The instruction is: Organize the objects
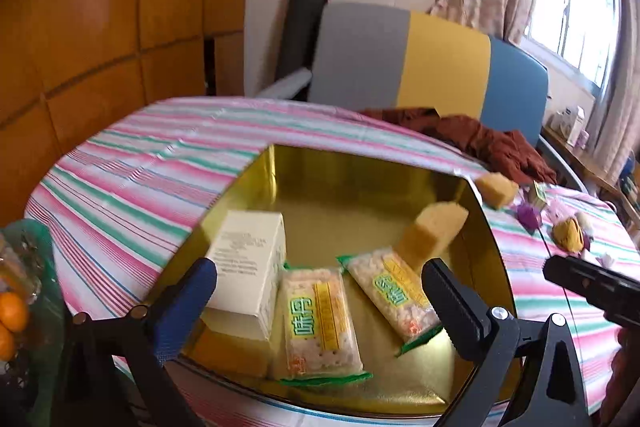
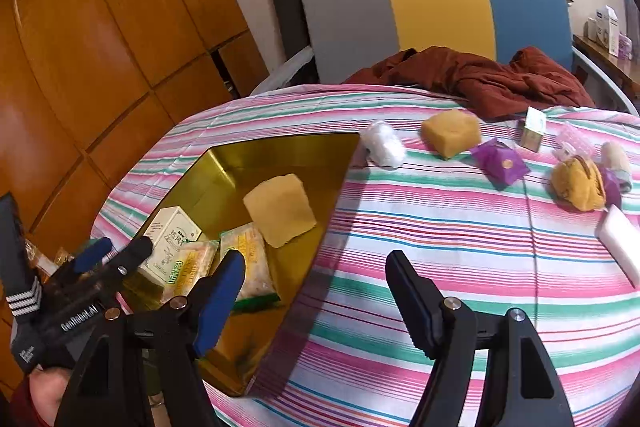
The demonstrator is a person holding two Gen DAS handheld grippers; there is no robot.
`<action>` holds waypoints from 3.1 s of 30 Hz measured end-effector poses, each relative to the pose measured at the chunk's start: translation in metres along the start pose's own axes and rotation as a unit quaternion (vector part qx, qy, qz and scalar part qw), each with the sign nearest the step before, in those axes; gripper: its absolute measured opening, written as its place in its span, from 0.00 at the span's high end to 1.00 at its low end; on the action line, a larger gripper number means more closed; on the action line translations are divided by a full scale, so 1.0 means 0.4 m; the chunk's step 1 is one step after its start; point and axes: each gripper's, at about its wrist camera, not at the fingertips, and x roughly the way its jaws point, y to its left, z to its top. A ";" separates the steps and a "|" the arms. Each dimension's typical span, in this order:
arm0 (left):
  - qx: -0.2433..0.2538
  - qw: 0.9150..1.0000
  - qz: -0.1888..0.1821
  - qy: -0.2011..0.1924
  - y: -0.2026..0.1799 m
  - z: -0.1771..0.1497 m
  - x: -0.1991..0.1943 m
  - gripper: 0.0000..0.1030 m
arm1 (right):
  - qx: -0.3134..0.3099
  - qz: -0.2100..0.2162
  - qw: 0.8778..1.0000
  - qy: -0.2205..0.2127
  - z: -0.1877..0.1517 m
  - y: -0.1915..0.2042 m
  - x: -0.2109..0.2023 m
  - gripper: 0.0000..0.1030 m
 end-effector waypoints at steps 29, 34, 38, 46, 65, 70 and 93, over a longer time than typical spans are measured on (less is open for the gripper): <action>0.058 0.987 -0.140 0.059 -0.335 -0.020 -0.009 0.00 | 0.066 -0.090 0.994 0.005 -0.132 -0.391 -0.120 0.28; 0.075 0.983 -0.152 0.074 -0.399 -0.032 -0.003 0.00 | 0.084 -0.139 0.987 -0.006 -0.107 -0.540 -0.156 0.28; 0.085 0.981 -0.156 0.083 -0.436 -0.041 -0.001 0.00 | 0.093 -0.160 0.982 -0.022 -0.037 -0.667 -0.176 0.28; 0.089 0.979 -0.153 0.103 -0.464 -0.063 0.008 0.00 | 0.087 -0.147 0.985 0.020 0.030 -0.818 -0.126 0.28; 0.098 0.974 -0.159 0.126 -0.534 -0.076 0.045 0.00 | 0.134 -0.047 0.990 -0.024 -0.103 -0.738 -0.199 0.27; 0.106 0.974 -0.157 0.125 -0.555 -0.082 0.045 0.00 | 0.135 -0.218 0.965 -0.047 -0.081 -0.852 -0.233 0.28; 0.140 0.966 -0.168 0.138 -0.711 -0.083 0.092 0.00 | 0.165 -0.226 0.959 -0.035 -0.012 -1.014 -0.171 0.74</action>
